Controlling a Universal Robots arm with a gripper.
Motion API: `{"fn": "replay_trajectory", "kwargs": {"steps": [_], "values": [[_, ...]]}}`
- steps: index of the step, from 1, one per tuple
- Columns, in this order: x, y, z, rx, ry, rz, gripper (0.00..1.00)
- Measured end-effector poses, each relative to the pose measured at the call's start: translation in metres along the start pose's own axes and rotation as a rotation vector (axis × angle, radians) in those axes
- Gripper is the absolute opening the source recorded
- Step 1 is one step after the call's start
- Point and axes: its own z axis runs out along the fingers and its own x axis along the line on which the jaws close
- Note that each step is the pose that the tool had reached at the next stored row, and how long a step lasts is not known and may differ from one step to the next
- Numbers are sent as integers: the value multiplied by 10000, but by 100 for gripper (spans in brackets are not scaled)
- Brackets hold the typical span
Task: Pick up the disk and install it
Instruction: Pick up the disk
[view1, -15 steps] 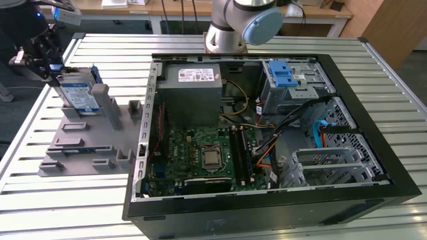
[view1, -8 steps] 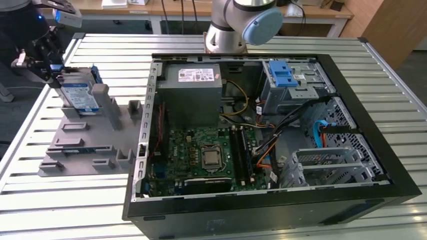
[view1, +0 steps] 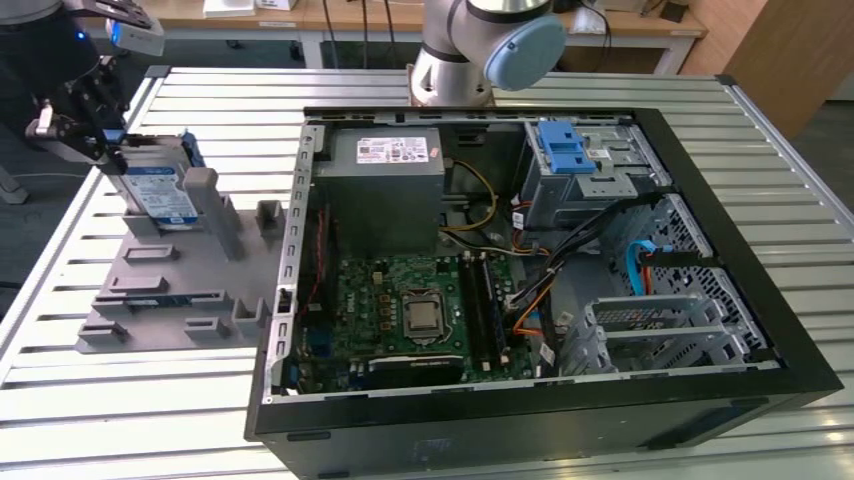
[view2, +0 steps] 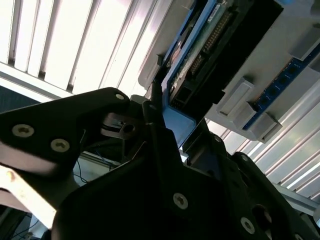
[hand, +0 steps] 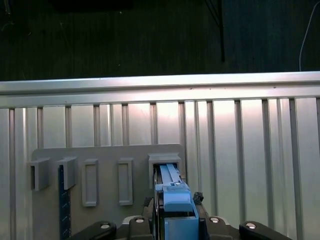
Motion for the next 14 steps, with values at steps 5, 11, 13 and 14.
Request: {"fn": "replay_trajectory", "kwargs": {"steps": [5,11,13,14], "values": [[0,0,0,0,0,0,37],[0,0,-2,2,-1,0,37],[0,0,-3,2,-1,-11,37],[0,0,-3,2,1,-36,37]]}}
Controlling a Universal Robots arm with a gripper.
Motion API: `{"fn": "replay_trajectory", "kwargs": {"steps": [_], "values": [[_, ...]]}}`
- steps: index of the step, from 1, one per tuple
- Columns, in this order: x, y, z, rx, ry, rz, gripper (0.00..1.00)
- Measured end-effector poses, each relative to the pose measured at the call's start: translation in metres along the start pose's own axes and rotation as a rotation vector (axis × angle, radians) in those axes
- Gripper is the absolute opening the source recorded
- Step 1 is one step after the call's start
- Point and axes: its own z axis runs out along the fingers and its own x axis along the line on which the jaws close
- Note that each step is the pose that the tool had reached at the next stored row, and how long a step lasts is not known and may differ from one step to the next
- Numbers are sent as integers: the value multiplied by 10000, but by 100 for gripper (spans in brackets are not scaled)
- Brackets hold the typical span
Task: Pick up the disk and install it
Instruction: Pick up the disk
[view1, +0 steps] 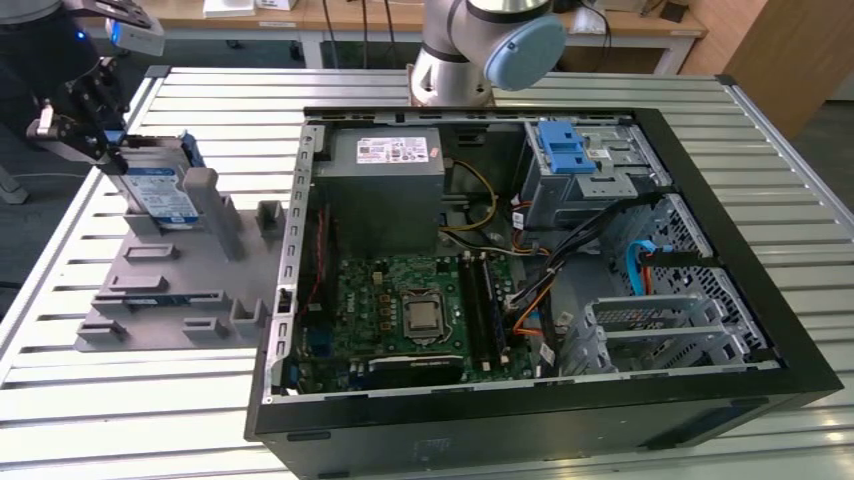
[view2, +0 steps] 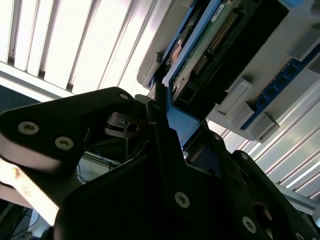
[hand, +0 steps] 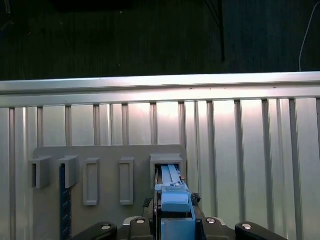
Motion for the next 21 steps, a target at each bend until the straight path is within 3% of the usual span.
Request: {"fn": "replay_trajectory", "kwargs": {"steps": [9,18,19,21], "values": [[22,-1,-2,-8,73,-367,37],[21,-1,-2,-8,80,-374,38],[21,-1,-2,-8,81,-375,44],[21,-1,-1,-7,82,-376,44]]}}
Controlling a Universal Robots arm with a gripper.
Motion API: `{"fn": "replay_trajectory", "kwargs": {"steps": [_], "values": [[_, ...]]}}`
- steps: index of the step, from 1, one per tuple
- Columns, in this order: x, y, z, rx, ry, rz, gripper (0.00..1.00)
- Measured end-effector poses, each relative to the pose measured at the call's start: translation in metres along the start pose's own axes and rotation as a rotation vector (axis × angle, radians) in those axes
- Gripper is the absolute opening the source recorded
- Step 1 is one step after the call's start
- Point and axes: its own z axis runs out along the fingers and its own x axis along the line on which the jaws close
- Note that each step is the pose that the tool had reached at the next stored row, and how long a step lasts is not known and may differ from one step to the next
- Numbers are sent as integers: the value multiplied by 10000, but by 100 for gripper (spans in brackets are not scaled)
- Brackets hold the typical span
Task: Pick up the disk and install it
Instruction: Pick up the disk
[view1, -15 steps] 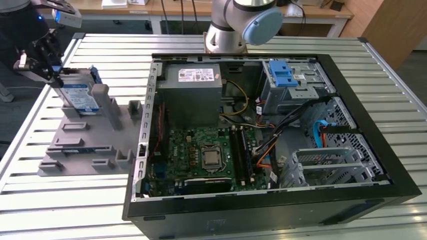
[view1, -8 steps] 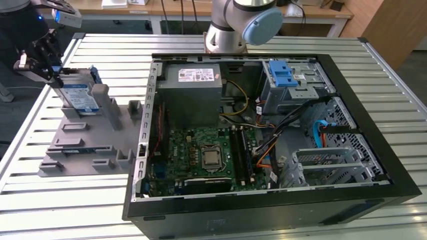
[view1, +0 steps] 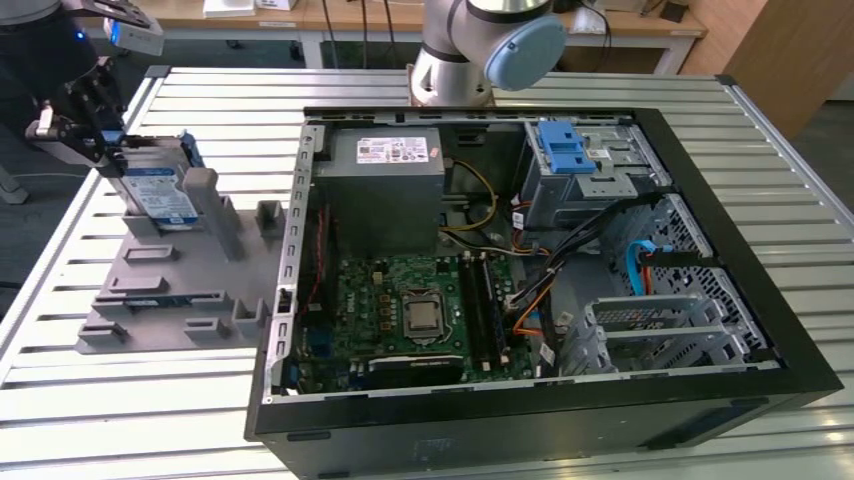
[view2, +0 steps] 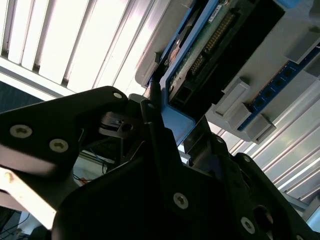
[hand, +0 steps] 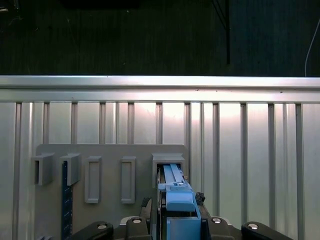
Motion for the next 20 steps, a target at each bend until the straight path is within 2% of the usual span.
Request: {"fn": "replay_trajectory", "kwargs": {"steps": [6,7,12,20], "values": [[0,0,-1,-1,3,-3,43],[0,0,-1,0,3,-3,36],[0,0,-4,0,3,-3,36],[-1,2,-67,0,3,-3,36]]}}
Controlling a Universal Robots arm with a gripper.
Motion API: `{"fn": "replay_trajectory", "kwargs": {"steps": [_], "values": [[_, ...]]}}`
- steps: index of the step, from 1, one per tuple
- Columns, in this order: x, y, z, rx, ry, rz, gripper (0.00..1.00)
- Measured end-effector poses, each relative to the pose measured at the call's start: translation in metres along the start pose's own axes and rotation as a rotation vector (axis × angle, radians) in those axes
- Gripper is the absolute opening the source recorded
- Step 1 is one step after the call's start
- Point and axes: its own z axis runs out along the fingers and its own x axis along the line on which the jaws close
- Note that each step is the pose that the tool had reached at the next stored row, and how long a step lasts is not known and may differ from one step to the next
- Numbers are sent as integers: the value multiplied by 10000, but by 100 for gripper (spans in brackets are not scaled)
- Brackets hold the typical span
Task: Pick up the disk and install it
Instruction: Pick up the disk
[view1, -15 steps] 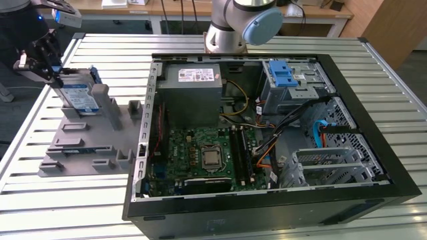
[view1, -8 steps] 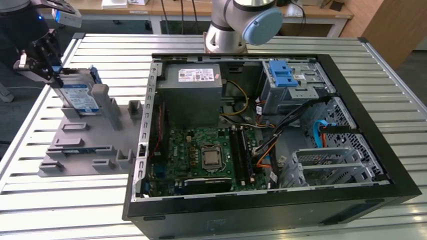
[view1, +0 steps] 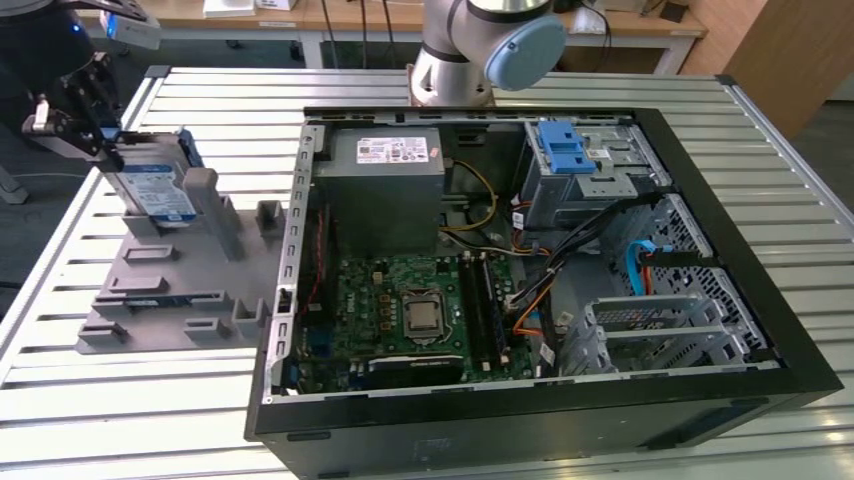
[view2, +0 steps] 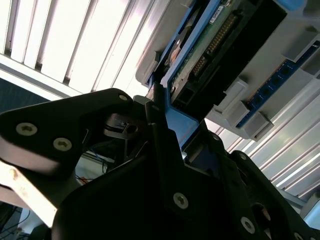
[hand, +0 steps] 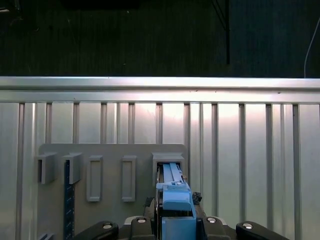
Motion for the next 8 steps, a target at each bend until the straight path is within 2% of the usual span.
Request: {"fn": "replay_trajectory", "kwargs": {"steps": [8], "values": [[-1,2,-81,0,0,0,36]]}}
